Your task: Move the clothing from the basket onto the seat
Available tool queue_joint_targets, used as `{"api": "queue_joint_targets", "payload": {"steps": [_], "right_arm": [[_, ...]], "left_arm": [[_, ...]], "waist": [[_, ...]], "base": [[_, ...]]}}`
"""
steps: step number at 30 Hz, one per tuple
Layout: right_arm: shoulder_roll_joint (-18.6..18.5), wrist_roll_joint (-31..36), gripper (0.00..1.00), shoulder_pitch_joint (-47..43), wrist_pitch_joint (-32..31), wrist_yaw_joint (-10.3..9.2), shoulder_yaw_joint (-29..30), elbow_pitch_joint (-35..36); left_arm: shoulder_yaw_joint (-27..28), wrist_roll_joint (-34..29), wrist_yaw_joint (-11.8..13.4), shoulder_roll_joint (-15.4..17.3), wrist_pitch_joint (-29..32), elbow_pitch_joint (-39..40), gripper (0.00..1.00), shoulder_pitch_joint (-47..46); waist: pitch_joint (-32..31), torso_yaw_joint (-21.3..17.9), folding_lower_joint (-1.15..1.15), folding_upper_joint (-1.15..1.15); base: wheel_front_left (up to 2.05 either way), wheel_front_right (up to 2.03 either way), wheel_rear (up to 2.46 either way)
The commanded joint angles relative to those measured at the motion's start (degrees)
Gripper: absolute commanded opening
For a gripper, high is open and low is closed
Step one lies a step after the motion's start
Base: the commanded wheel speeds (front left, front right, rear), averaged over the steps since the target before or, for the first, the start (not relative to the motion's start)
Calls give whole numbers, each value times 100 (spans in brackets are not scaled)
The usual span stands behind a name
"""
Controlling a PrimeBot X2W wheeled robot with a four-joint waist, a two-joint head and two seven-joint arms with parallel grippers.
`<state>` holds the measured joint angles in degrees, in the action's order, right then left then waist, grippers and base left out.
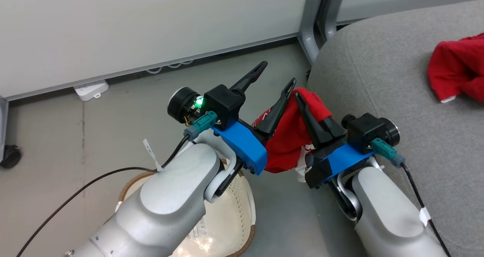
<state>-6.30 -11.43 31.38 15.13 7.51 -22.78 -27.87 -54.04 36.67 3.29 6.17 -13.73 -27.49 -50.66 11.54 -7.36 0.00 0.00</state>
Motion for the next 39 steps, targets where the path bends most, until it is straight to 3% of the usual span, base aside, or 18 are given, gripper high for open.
{"api": "queue_joint_targets", "payload": {"steps": [1, 16, 26, 39], "right_arm": [[-37, 39, 0, 18, 4, -5, 148, 87], [-165, 138, 0, -173, 3, -5, 1330, 500], [-68, 156, 0, -370, 3, -4, 1803, 632], [-45, 203, 0, -300, 3, -5, 1979, 754]], "left_arm": [[-26, -41, -10, 41, 19, 12, 100, -100], [-276, -158, -86, 63, 151, -69, 100, -285], [-449, -189, -166, 58, 287, -122, 100, -332], [-538, -192, -221, 18, 260, -203, 100, -441]], "waist": [[155, -234, 0, 0], [567, -1213, 0, 0], [772, -1762, 0, 0], [970, -1934, 0, 0]], "base": [[0, 0, 0], [0, 0, 0], [0, 0, 0], [0, 0, 0]]}}
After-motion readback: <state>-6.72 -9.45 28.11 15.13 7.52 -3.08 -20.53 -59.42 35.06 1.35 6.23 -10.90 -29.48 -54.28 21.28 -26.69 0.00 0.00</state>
